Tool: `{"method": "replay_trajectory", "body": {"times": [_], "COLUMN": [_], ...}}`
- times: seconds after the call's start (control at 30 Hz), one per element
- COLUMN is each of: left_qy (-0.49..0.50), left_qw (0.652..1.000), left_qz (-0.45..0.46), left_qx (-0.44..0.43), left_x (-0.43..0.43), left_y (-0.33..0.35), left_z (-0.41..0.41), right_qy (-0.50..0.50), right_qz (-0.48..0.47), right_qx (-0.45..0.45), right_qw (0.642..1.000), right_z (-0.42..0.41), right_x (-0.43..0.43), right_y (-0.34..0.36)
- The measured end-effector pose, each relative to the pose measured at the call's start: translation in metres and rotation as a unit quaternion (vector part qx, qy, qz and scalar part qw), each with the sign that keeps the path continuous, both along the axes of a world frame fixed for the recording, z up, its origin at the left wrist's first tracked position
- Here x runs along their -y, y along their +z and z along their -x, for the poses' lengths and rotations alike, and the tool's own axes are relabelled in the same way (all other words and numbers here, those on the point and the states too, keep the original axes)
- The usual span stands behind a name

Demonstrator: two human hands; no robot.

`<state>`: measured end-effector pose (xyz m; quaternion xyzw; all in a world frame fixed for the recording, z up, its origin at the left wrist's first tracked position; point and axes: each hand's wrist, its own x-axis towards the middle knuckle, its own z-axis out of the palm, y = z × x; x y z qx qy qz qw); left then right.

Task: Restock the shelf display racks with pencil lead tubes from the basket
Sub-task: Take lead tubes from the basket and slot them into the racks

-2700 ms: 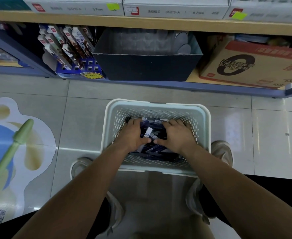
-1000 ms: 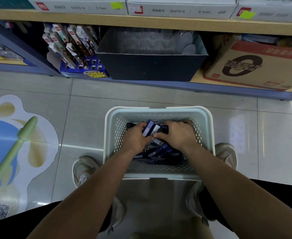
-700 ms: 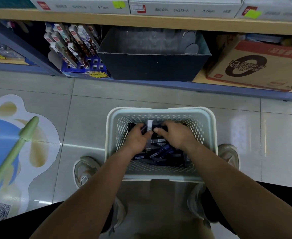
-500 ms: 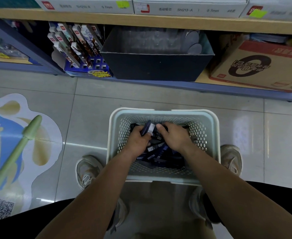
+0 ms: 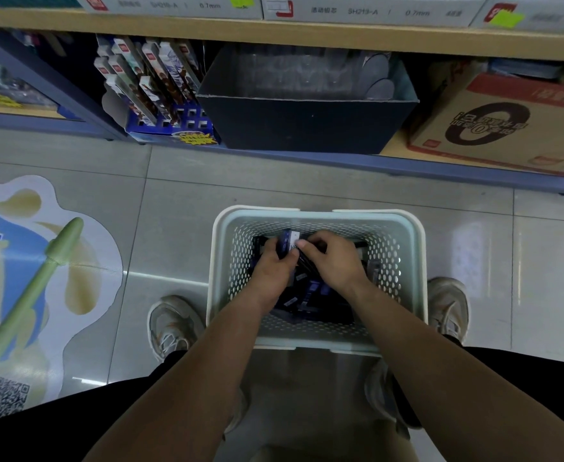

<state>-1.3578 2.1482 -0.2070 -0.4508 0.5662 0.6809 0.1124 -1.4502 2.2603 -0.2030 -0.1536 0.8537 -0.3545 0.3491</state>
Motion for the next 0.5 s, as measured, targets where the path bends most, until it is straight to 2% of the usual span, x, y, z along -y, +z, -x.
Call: {"method": "replay_trajectory", "body": {"times": [0.07,0.33,0.5], "left_qy": [-0.004,-0.007,0.009], "left_qw": [0.999,1.0,1.0], "left_qz": [-0.034,-0.006,-0.008], "left_qx": [-0.015,-0.022,-0.015], "left_x": [-0.002,-0.007,-0.006], "left_y": [0.001,-0.001,-0.002], "left_z": [-0.001,0.008,0.007], "right_qy": [-0.021,-0.069,0.013], "right_qz": [0.018,0.016,0.046], "right_qx": [0.002,0.083,0.107], "right_qw": [1.0,0.994,0.993], "right_z": [0.0,0.002,0.001], "right_x": [-0.002,-0.015,-0.026], "right_y": [0.002,0.008,0.008]}}
